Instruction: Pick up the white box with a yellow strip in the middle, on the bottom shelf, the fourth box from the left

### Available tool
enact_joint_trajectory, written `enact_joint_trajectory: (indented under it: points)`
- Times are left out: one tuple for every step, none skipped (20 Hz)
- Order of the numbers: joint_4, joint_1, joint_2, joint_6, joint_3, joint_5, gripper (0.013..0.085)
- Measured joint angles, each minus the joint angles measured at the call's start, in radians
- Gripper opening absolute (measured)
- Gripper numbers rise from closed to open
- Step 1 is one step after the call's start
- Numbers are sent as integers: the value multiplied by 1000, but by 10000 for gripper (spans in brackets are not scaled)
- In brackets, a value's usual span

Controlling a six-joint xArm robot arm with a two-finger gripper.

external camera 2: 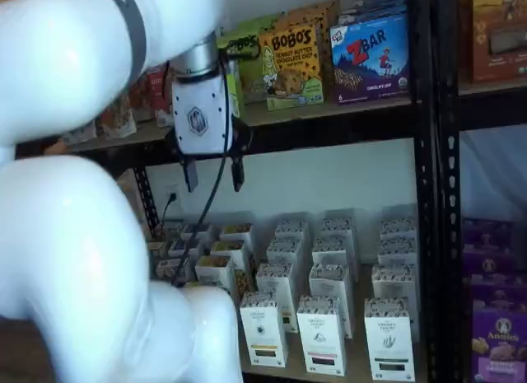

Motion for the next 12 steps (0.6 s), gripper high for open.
enact_joint_trajectory:
  points:
    - [1,7,4,6,14,-19,850]
    - [0,15,8,13,25,-35,850]
    - [-4,26,14,23,38,-56,850]
    - [-5,32,17,28,46,-69,850]
    - [-5,44,23,38,65,-98,850]
    - [-4,46,25,39,70,-106,850]
    - [-5,50,28,43,79,-119,850]
    - [-1,56,35,47,94,-140,850]
    - [4,57,39,47,104,-155,850]
    - [3,60,42,49,111,-165,850]
    - [2,64,48,52,125,-185,850]
    - [-6,70,49,58,139,-207,850]
